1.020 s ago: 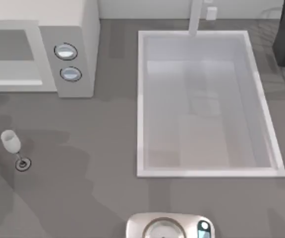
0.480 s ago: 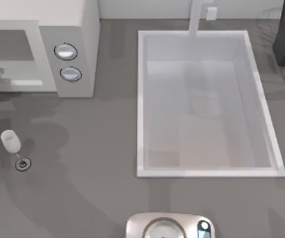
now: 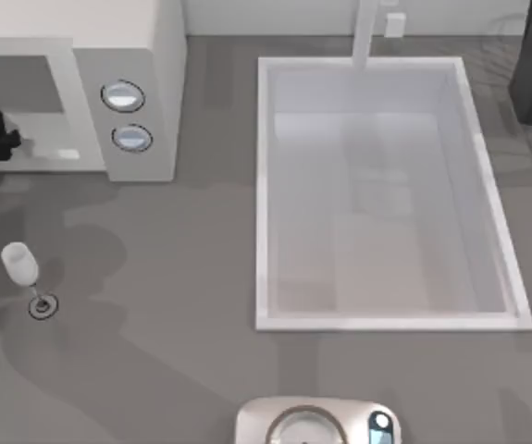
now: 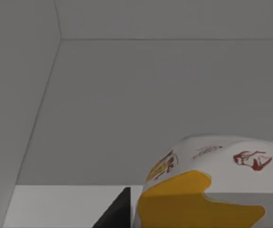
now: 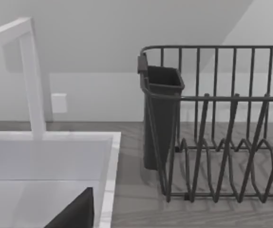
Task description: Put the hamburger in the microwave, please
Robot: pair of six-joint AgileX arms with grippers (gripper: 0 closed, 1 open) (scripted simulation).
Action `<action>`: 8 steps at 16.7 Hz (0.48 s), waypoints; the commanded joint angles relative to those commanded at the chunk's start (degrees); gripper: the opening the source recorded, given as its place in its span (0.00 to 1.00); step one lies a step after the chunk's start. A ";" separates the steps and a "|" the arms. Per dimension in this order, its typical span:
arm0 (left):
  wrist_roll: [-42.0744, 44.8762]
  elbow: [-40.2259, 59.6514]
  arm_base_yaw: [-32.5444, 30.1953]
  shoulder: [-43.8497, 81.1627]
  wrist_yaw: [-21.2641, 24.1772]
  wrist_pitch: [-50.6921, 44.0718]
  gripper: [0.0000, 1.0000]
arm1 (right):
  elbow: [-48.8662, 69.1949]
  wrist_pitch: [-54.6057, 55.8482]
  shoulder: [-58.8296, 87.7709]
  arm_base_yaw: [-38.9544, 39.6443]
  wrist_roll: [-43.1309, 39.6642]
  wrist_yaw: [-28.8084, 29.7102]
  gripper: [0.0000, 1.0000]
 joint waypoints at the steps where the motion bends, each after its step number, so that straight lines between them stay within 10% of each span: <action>1: 0.00 0.00 0.00 0.00 0.00 0.00 0.00 | 0.00 0.00 0.00 0.00 0.00 0.00 1.00; 8: -0.03 3.85 -0.21 3.04 -0.40 -2.49 0.00 | 0.00 0.00 0.00 0.00 0.00 0.00 1.00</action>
